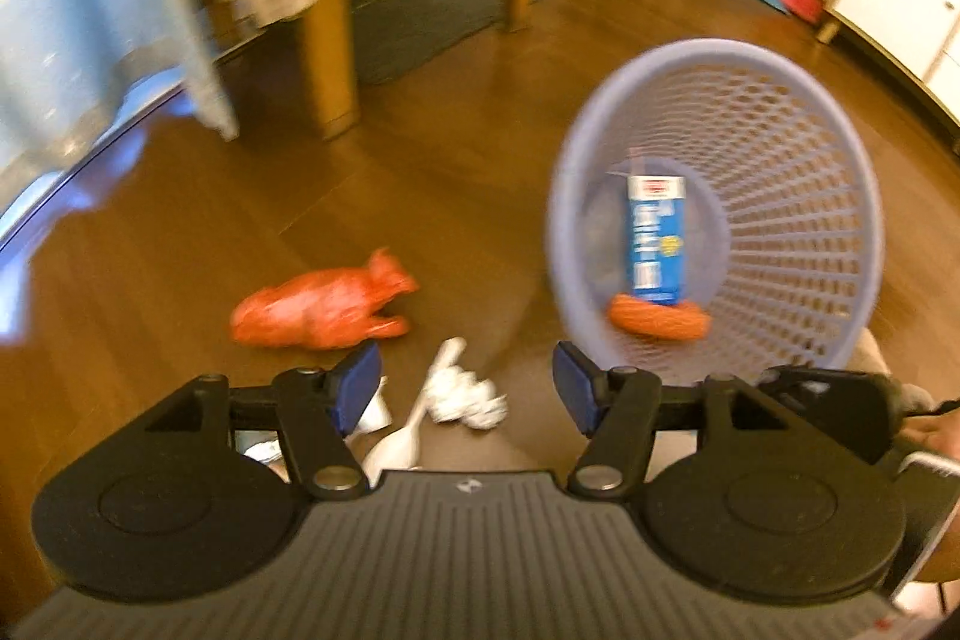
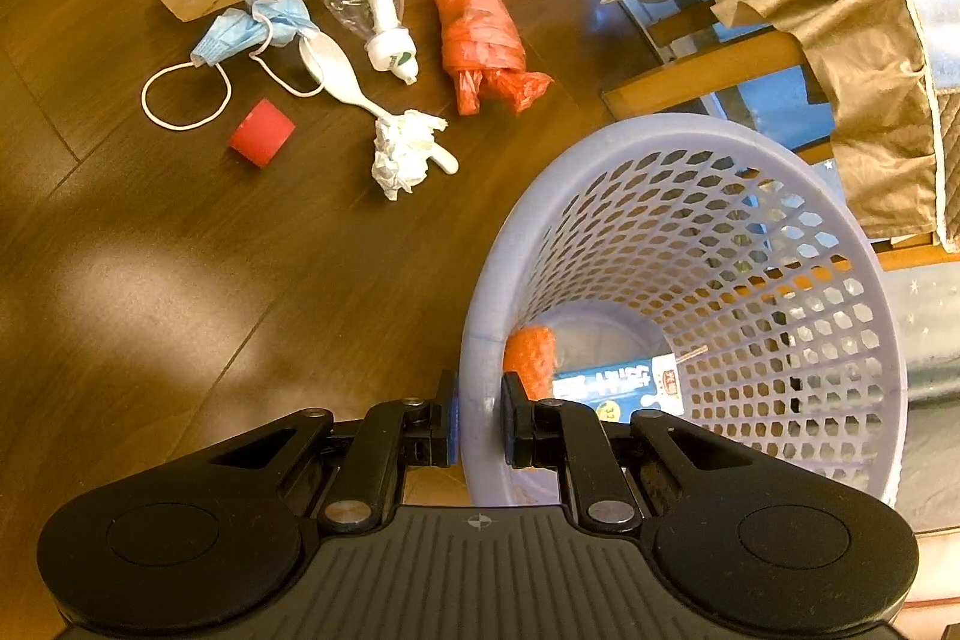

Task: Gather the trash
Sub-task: 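Move the left gripper down to the beige paper bag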

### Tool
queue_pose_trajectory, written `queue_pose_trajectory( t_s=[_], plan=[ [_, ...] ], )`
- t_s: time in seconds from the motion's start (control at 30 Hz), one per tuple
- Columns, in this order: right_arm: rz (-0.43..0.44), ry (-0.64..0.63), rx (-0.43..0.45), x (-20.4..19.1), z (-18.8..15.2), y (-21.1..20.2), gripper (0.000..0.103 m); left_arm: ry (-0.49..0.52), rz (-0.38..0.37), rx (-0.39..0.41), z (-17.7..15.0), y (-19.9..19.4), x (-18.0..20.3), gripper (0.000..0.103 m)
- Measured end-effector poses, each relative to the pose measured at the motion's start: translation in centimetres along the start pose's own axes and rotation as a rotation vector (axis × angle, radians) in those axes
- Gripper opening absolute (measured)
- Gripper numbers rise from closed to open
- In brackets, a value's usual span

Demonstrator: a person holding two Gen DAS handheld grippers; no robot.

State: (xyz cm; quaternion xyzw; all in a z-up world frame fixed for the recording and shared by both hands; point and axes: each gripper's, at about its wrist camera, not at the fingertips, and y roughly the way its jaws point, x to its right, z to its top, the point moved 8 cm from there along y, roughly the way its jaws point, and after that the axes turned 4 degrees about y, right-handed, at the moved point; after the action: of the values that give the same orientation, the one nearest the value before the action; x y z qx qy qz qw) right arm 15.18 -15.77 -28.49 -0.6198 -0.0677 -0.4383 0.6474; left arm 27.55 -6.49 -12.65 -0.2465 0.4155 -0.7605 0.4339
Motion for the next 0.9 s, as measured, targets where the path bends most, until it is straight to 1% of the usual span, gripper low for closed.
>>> queue_pose_trajectory(
  t_s=[0.13,0.3,0.33,0.37,0.5,0.53,0.6,0.67,0.73,0.9],
  plan=[
    [0.001,0.003,-0.002,0.0,0.0,0.0,0.010,-0.072,0.051,-0.011,-1.5,-0.5,-3.5,0.058],
    [-0.002,0.012,-0.004,0.0,0.2,0.1,0.010,-0.125,0.112,-0.021,-3.5,-1.2,-6.9,0.059],
    [-0.003,0.013,-0.005,0.0,0.3,0.2,0.010,-0.132,0.117,-0.024,-4.0,-1.3,-7.4,0.060],
    [-0.003,0.013,-0.005,0.0,0.2,0.2,0.010,-0.139,0.124,-0.029,-4.5,-1.3,-7.8,0.064],
    [-0.005,0.008,-0.008,-0.1,0.4,0.4,0.010,-0.171,0.129,-0.075,-7.1,-0.7,-8.9,0.065],
    [-0.005,0.007,-0.008,0.0,0.4,0.4,0.010,-0.169,0.125,-0.080,-7.7,-0.5,-8.8,0.066],
    [-0.005,0.008,-0.009,-0.1,0.5,0.5,0.010,-0.129,0.121,-0.088,-8.8,-0.1,-8.2,0.069],
    [-0.005,0.008,-0.008,-0.1,0.4,0.5,0.010,-0.093,0.110,-0.097,-9.8,0.4,-7.3,0.077],
    [-0.006,0.008,-0.010,-0.1,0.4,0.5,0.010,-0.058,0.091,-0.108,-10.9,1.1,-6.4,0.080],
    [-0.009,0.009,-0.012,-0.1,0.5,0.7,0.010,0.018,0.114,-0.129,-13.3,2.9,-4.9,0.082]
  ],
)
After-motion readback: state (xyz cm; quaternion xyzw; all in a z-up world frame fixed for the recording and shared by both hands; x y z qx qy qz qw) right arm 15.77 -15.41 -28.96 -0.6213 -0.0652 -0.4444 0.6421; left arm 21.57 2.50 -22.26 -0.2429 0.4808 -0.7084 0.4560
